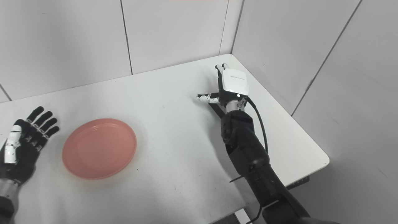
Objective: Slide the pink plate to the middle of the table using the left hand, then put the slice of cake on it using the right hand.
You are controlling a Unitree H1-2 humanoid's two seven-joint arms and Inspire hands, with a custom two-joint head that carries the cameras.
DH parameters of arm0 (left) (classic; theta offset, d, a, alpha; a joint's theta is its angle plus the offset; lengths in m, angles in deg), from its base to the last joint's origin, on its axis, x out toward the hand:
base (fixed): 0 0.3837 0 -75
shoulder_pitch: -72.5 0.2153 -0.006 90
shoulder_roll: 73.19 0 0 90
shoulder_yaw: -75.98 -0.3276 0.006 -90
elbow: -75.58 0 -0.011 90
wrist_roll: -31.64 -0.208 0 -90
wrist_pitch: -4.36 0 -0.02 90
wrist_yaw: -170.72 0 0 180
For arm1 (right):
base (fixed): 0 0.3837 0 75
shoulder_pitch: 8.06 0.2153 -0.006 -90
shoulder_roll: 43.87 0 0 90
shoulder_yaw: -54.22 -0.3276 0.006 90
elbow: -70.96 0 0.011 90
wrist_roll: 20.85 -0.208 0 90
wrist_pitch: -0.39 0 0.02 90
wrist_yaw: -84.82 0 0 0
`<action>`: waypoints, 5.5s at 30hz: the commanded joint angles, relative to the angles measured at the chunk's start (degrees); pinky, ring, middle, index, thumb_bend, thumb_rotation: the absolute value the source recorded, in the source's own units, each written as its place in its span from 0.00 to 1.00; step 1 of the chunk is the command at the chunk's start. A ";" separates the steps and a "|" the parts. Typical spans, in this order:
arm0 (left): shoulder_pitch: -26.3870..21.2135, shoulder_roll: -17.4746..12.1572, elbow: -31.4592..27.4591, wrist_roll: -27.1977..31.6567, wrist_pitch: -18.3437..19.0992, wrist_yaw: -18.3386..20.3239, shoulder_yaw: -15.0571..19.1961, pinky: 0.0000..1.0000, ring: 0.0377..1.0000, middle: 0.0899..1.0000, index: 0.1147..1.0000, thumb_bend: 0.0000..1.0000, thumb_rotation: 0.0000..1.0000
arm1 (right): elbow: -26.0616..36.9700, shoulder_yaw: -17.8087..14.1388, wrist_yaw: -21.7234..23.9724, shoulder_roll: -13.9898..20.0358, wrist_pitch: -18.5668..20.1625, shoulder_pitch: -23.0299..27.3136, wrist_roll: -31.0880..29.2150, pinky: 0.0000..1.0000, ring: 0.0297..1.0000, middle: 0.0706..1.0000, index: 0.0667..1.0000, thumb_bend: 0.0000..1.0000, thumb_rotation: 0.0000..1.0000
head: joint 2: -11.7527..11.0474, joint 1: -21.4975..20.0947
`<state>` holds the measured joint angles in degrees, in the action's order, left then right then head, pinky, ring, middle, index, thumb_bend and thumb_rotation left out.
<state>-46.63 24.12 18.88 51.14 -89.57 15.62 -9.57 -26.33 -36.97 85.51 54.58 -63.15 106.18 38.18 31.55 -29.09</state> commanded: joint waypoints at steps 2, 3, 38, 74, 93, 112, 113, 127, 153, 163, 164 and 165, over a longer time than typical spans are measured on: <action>6.92 -1.25 4.31 -0.70 2.90 -0.36 0.27 0.87 0.88 0.88 0.85 0.45 0.95 | 2.16 -1.06 1.47 0.67 0.45 0.69 1.16 0.66 0.83 0.92 0.85 0.85 0.57 | 0.17 0.15; 6.93 -1.26 4.25 -0.70 3.00 -0.34 0.25 0.87 0.88 0.88 0.85 0.45 0.95 | 2.03 -0.91 1.70 0.62 0.45 0.60 1.19 0.66 0.83 0.92 0.85 0.85 0.57 | 0.17 0.15; 8.00 -1.12 0.87 -0.78 4.81 -0.86 -0.10 0.88 0.89 0.89 0.87 0.45 0.98 | -6.94 -1.62 5.62 -0.84 0.45 3.10 1.09 0.61 0.79 0.88 0.83 0.83 0.50 | 1.32 0.83; 8.78 -1.28 -1.72 -0.92 5.76 -1.06 -0.67 0.89 0.90 0.90 0.87 0.44 0.99 | 1.17 -14.32 25.14 -5.35 0.46 3.62 9.76 0.33 0.38 0.41 0.50 0.52 0.00 | 2.43 1.54; 10.30 1.82 -7.30 -2.81 8.05 -5.59 -2.57 0.89 0.90 0.90 0.88 0.43 0.99 | 18.75 -3.55 26.07 -6.80 0.13 4.24 4.34 0.27 0.33 0.39 0.51 0.52 0.00 | 2.39 8.85; 10.16 9.58 -12.24 -8.72 12.11 -15.15 -7.15 0.92 0.92 0.91 0.90 0.41 1.00 | 16.10 12.94 26.78 -9.89 -2.48 11.51 -3.11 0.25 0.32 0.38 0.51 0.52 0.00 | 3.26 29.88; 10.01 9.91 -12.10 -8.94 12.05 -15.43 -7.34 0.93 0.92 0.91 0.90 0.41 1.00 | 15.45 13.97 26.78 -10.30 -2.71 12.06 -3.44 0.25 0.32 0.38 0.51 0.52 0.00 | 3.28 30.14; 7.67 12.95 -8.48 -10.55 9.94 -16.84 -7.49 0.91 0.91 0.92 0.93 0.39 1.00 | 1.36 22.63 20.26 -14.81 -7.39 16.82 -8.43 0.26 0.33 0.37 0.50 0.52 0.00 | 3.66 36.76; 7.80 12.95 -10.87 -10.68 11.65 -17.69 -7.38 0.89 0.91 0.92 0.92 0.39 1.00 | -3.75 28.68 16.12 -15.01 -6.74 14.96 -9.70 0.27 0.34 0.36 0.49 0.52 0.00 | 5.86 35.11; 7.61 13.22 -10.75 -10.27 11.24 -17.56 -6.80 0.88 0.91 0.91 0.90 0.39 1.00 | 6.04 30.65 20.72 -13.29 -4.68 11.35 -7.27 0.20 0.27 0.43 0.45 0.53 0.00 | 6.24 35.08; 7.63 13.28 -10.82 -10.18 11.31 -17.52 -6.71 0.88 0.90 0.91 0.89 0.39 1.00 | 7.21 30.84 21.39 -13.15 -4.41 11.04 -6.56 0.20 0.28 0.44 0.45 0.53 0.00 | 6.24 35.08; 7.64 13.33 -10.90 -10.13 11.46 -17.56 -6.62 0.88 0.90 0.91 0.89 0.38 1.00 | 8.23 31.00 22.01 -13.00 -4.24 10.80 -5.93 0.23 0.32 0.41 0.48 0.53 0.00 | 6.24 35.02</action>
<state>-42.03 37.21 5.72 41.05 -83.25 -0.90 -16.43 -20.66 -6.09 107.07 41.30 -67.83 115.75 31.01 37.88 5.98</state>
